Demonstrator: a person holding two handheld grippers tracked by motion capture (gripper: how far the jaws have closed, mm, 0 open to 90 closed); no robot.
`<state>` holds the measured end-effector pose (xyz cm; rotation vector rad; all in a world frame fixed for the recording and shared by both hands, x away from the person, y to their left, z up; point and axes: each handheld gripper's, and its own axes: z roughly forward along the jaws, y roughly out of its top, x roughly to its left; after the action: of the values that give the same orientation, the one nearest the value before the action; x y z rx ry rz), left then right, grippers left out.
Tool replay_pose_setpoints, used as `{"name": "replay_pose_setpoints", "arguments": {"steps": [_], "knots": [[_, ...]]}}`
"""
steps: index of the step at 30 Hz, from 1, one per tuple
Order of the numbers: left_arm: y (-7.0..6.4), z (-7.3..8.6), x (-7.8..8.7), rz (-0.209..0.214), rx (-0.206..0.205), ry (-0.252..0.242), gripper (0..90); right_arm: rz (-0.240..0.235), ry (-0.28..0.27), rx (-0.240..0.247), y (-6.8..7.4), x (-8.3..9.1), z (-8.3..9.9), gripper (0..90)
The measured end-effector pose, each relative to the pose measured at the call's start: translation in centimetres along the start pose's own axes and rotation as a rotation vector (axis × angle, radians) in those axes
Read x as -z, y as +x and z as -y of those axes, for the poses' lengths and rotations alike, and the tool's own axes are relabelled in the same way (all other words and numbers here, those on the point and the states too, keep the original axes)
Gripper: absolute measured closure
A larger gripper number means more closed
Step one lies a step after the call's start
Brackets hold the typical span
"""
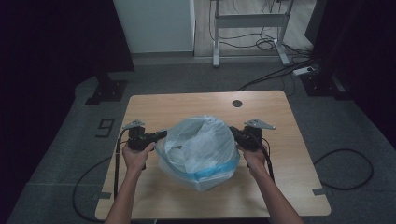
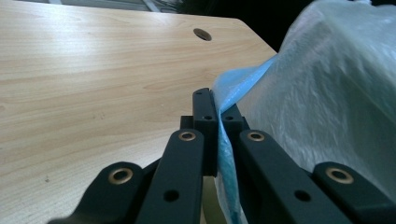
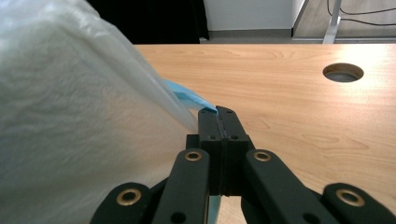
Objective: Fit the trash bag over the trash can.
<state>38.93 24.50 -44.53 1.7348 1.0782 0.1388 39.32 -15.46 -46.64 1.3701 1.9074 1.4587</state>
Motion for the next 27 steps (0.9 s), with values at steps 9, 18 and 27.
{"name": "replay_pose_setpoints", "arguments": {"steps": [9,18,27], "knots": [[-0.5,0.4,0.4,-0.007,-0.024,-0.021,85.4,0.009,-0.049,-0.01,-0.4,1.0,0.7,79.6],[-1.0,-0.3,3.4,0.01,-0.064,-0.151,38.3,-0.016,-0.181,-0.008,-0.4,6.3,-0.4,55.0],[-1.3,0.0,4.2,0.055,-0.061,-0.115,38.5,-0.22,-0.167,0.051,2.5,11.2,2.5,39.4]]}}
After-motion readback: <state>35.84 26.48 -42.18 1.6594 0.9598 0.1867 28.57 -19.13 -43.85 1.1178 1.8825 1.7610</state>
